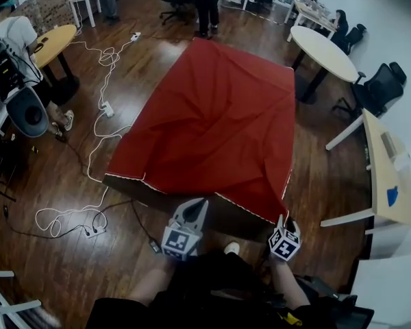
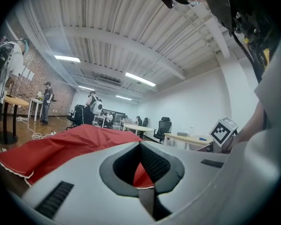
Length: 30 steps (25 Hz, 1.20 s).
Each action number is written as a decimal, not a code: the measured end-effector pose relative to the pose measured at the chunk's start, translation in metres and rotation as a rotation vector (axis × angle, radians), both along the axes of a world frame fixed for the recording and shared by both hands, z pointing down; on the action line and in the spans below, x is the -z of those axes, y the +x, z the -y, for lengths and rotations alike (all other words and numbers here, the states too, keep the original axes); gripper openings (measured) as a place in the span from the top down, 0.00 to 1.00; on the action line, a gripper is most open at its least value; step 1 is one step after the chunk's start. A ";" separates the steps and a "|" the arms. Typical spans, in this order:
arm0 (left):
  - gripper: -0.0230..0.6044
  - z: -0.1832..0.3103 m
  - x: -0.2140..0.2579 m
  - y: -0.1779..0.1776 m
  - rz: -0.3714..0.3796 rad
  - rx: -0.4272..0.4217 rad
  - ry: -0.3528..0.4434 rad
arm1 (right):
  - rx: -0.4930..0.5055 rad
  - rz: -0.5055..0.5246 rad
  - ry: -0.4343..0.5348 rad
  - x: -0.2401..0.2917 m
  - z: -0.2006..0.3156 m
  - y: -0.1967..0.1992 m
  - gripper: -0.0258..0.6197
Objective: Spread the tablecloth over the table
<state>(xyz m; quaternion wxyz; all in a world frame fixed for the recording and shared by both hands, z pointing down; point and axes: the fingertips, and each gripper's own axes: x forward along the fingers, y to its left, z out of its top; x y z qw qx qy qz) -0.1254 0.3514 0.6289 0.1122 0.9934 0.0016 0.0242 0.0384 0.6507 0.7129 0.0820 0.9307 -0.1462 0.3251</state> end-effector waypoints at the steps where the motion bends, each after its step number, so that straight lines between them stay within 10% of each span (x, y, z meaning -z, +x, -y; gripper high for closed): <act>1: 0.96 0.000 0.001 -0.001 0.000 0.003 0.006 | 0.038 0.002 0.011 -0.001 0.013 -0.001 0.72; 14: 0.96 0.010 -0.008 -0.042 0.123 0.277 0.063 | 0.600 0.234 -0.114 -0.092 0.167 -0.019 0.62; 23: 0.96 -0.005 -0.017 -0.067 0.198 0.442 0.060 | 0.668 0.252 -0.151 -0.116 0.192 -0.006 0.66; 26: 0.96 -0.008 -0.024 -0.059 0.199 0.425 0.058 | 0.688 0.249 -0.159 -0.109 0.192 -0.008 0.90; 30: 0.96 -0.008 -0.030 -0.045 0.171 0.360 0.063 | 0.647 0.338 -0.171 -0.136 0.158 -0.014 0.94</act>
